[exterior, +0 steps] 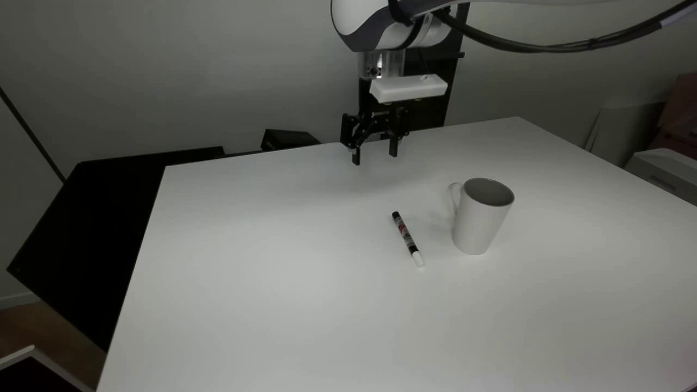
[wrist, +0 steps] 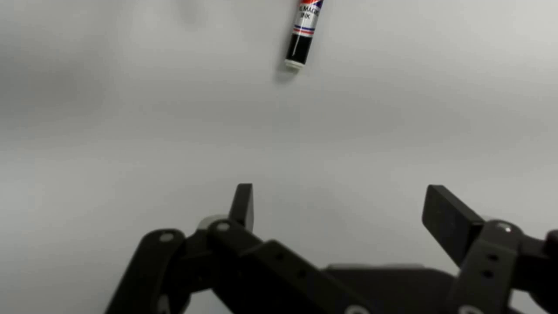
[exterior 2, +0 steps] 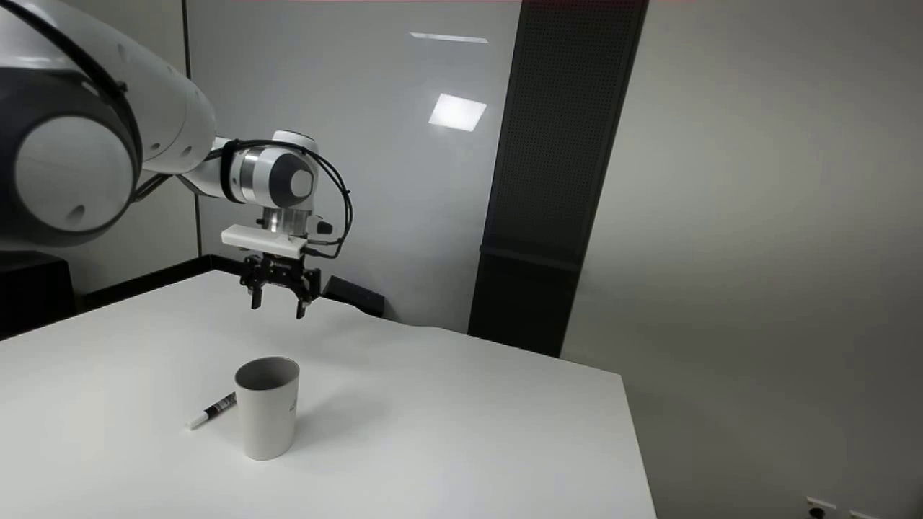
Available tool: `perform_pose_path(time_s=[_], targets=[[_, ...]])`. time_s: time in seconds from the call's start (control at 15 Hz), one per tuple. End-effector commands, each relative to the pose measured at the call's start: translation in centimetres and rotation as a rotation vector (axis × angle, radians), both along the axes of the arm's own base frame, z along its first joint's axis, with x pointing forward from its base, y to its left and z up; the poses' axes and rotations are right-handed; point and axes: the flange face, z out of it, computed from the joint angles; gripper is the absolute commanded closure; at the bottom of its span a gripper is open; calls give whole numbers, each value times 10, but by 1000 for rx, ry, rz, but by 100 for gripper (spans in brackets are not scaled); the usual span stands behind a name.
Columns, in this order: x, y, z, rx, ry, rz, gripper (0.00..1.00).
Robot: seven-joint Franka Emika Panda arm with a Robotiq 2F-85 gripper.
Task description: Remove the marker from the mug and put it on the table
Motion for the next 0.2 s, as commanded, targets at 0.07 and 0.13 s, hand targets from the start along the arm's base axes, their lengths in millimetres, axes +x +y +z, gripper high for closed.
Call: perform_pose_path(time_s=[0.07, 0.13], targets=[[1, 5, 13, 2, -15, 5, 0], [1, 5, 17, 2, -18, 6, 0]])
